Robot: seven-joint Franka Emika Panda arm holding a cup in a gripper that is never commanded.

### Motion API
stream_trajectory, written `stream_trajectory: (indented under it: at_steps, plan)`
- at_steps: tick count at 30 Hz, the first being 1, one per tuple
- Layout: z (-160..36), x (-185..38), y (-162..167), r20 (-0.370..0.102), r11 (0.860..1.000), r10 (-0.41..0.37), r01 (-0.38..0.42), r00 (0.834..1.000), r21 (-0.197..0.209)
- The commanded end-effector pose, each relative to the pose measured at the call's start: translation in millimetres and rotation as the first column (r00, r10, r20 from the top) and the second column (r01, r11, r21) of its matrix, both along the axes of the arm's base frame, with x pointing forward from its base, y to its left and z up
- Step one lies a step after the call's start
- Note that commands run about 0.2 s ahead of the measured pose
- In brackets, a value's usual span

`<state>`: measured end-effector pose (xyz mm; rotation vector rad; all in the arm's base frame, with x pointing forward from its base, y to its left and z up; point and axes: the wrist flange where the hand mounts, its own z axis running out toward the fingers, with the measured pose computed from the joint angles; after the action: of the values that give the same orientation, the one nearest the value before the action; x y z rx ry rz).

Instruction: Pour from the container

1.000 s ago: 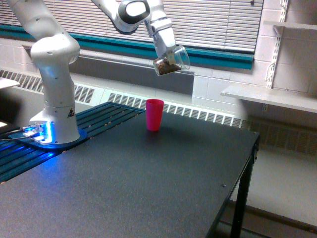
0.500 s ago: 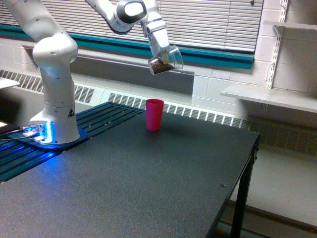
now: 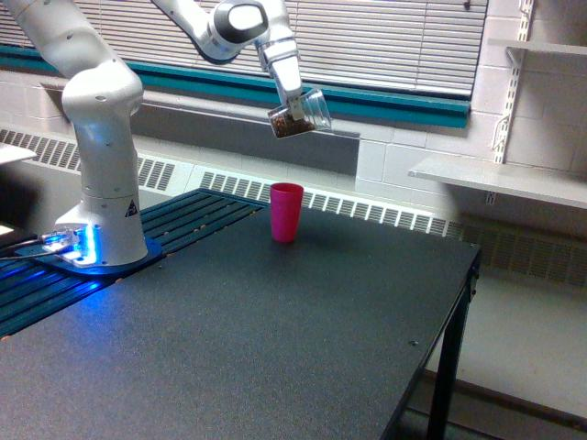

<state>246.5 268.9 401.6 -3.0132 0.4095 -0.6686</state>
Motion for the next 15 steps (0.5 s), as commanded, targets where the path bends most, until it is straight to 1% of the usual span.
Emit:
stream_trajectory:
  at_steps: [1, 4, 7, 10, 15]
  plan:
    - [-3.2, -7.7, 1.4, -0.010, 0.988, -0.145, 0.145, 0.989, 0.054]
    - [-4.7, -9.9, 1.8, -0.020, 0.981, -0.180, 0.181, 0.984, 0.070]
    - [-9.5, -14.8, 3.5, -0.041, 0.976, -0.201, 0.203, 0.979, 0.077]
    - [-10.0, -17.5, 6.1, -0.052, 0.970, -0.221, 0.225, 0.974, 0.091]
    - [-12.4, -21.5, 9.3, -0.071, 0.957, -0.262, 0.268, 0.963, 0.107]
